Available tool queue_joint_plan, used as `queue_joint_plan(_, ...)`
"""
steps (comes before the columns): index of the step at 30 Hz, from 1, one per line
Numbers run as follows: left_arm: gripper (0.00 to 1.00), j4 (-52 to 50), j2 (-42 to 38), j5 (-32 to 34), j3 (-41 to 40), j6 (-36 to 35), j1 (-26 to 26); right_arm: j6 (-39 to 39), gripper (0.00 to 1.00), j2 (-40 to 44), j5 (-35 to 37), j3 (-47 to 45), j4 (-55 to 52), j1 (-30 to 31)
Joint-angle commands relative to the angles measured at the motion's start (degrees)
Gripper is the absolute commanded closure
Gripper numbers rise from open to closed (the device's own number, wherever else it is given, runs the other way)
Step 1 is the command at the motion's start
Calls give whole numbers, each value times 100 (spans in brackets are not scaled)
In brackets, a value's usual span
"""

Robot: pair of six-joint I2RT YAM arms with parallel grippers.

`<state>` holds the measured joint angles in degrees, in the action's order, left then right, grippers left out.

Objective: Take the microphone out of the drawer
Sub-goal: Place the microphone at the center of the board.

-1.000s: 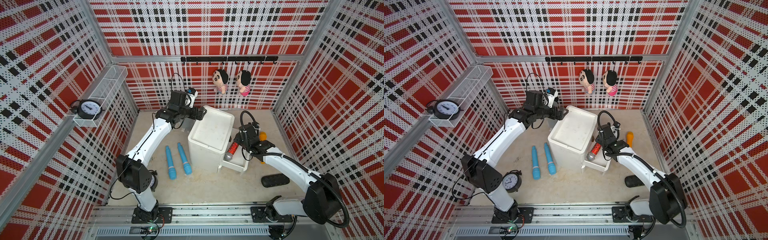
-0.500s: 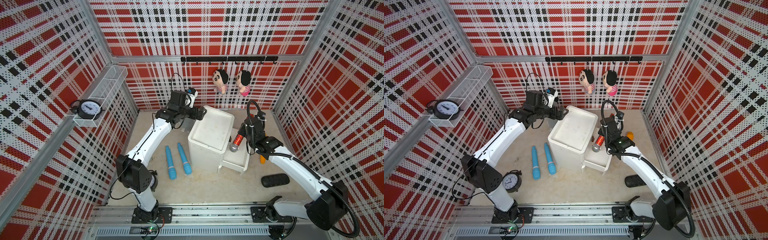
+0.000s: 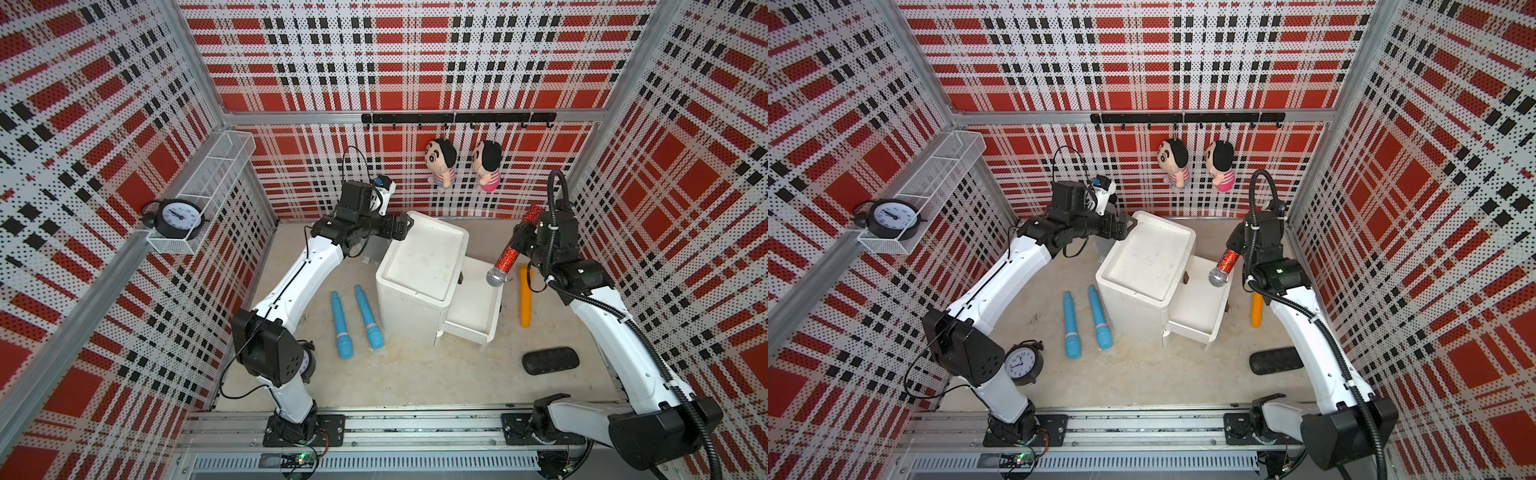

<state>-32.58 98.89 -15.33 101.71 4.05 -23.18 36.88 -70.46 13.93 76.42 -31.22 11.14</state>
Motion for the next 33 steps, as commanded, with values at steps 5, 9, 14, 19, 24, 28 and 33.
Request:
queue_joint_plan(5, 2, 120, -1, -80, -53, 13, 33, -856, 100, 309, -1281, 82, -461, -1039)
queue_joint_plan(9, 2, 119, 7, -75, -42, 13, 33, -1136, 100, 351, -1506, 25, -627, -1521)
queue_joint_plan(14, 2, 120, 7, -84, -53, 22, 18, -1514, 100, 41, -2085, 23, -914, -2125)
queue_joint_plan(19, 2, 120, 16, -84, -41, 18, 15, -1746, 100, -340, -2311, -145, -930, -2268)
queue_joint_plan(24, 2, 111, 47, -84, -45, 24, 6, -1907, 100, -557, -2464, -547, -471, -2269)
queue_joint_plan(28, 2, 120, 51, -84, -37, 24, -11, -2076, 100, -842, -2477, -678, -278, -2272)
queue_joint_plan(33, 2, 113, 58, -74, -28, 21, -10, -2181, 100, -1241, -2558, -849, 24, -2245)
